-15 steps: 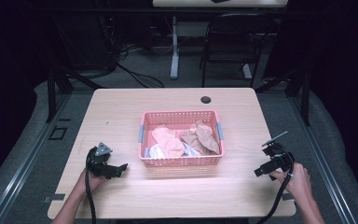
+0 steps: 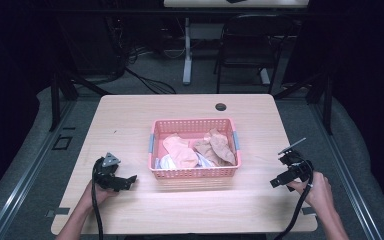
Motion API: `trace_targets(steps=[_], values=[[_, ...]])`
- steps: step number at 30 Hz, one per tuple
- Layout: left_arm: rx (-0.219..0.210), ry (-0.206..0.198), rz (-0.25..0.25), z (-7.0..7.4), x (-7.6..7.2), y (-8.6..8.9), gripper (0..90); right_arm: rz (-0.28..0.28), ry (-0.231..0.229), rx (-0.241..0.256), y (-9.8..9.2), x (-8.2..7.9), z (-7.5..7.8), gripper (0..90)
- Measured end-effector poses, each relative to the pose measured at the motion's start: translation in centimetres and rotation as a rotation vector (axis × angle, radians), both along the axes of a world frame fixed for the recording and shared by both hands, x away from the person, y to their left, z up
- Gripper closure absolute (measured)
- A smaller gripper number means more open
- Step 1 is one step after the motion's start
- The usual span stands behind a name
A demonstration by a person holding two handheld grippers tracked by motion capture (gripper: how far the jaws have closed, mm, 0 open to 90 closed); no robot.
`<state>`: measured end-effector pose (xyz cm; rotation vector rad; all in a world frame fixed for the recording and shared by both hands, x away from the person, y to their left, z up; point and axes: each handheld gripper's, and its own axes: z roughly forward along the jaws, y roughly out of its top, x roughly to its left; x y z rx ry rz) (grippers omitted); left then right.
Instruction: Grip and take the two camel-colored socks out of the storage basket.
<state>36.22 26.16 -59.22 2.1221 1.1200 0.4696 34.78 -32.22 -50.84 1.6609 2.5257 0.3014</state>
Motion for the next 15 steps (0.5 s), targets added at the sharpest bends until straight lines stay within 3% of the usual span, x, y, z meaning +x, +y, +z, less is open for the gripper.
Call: trace_targets(steps=[6, 7, 8, 12, 14, 15], values=[[0.001, 0.002, 0.024, 0.0, -0.4, 0.1, 0.0, 0.020, -0.003, 0.017, 0.7, 0.5, 0.9, 3.8], [0.003, 0.002, 0.023, 0.0, -0.5, 0.1, 0.0, 0.010, -0.023, 0.020, 1.0, 0.5, 1.1, 3.9], [0.001, 0.001, 0.024, 0.0, -0.5, 0.1, 0.0, 0.027, -0.006, 0.011, 1.0, 0.7, 1.3, 3.9], [0.003, 0.001, 0.025, 0.0, -0.5, 0.1, 0.0, 0.042, -0.010, 0.019, 1.3, 1.0, 2.1, 3.9], [0.002, 0.000, 0.027, 0.0, -0.5, 0.1, 0.0, 0.025, -0.034, 0.024, 1.6, 1.1, 2.3, 4.0], [0.000, 0.000, 0.028, 0.0, -0.6, 0.2, 0.0, 0.044, -0.010, 0.008, 1.7, 1.2, 2.6, 4.0]])
